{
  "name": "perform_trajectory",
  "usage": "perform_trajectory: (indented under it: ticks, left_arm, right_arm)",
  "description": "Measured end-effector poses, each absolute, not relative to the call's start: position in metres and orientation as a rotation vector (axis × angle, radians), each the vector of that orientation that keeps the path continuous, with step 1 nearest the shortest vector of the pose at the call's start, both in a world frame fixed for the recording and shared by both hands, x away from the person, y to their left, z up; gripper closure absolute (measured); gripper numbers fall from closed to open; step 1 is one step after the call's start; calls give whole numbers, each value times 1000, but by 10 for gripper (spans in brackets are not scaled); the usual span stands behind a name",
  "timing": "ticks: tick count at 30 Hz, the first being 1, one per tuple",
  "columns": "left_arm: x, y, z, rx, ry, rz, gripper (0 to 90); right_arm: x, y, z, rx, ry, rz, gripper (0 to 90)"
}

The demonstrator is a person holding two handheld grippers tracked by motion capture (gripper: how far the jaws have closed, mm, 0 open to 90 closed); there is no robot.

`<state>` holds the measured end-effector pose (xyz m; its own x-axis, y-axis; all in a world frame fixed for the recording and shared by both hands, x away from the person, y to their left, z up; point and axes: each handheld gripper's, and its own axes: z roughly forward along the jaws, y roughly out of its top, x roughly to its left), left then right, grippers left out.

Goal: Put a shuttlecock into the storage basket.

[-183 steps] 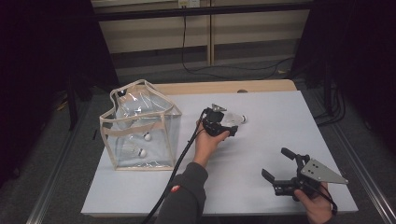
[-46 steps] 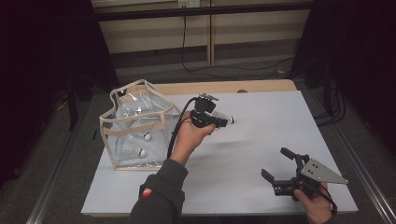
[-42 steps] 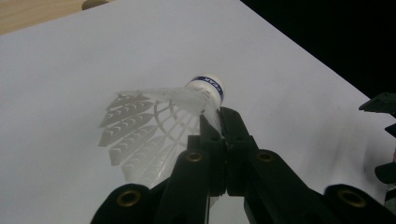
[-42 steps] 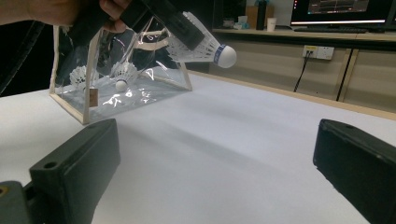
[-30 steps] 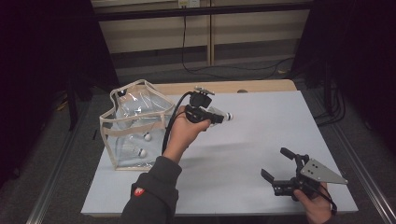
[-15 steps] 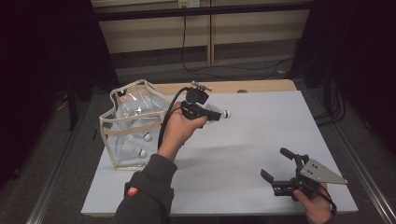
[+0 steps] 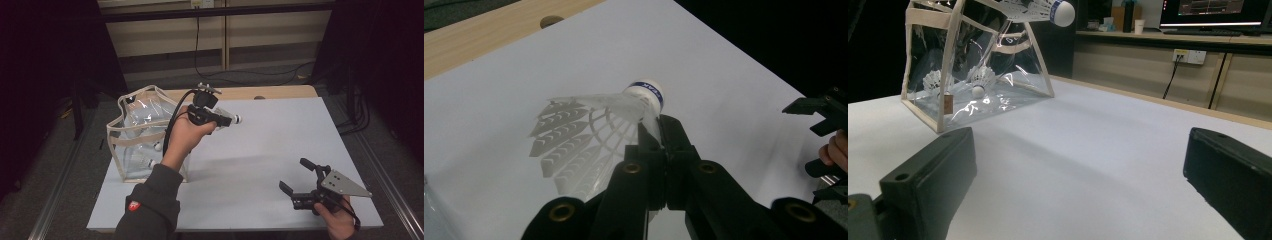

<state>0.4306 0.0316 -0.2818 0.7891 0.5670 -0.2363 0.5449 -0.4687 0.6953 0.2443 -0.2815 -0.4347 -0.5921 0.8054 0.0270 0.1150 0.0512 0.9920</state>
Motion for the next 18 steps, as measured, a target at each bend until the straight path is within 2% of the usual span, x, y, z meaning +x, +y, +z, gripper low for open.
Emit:
perform_trajectory:
  ticks: [18]
  left_arm:
    - [432,43,-271,2163,831,52,897]
  right_arm:
    - [245,-281,-436,927,1779,1588,3]
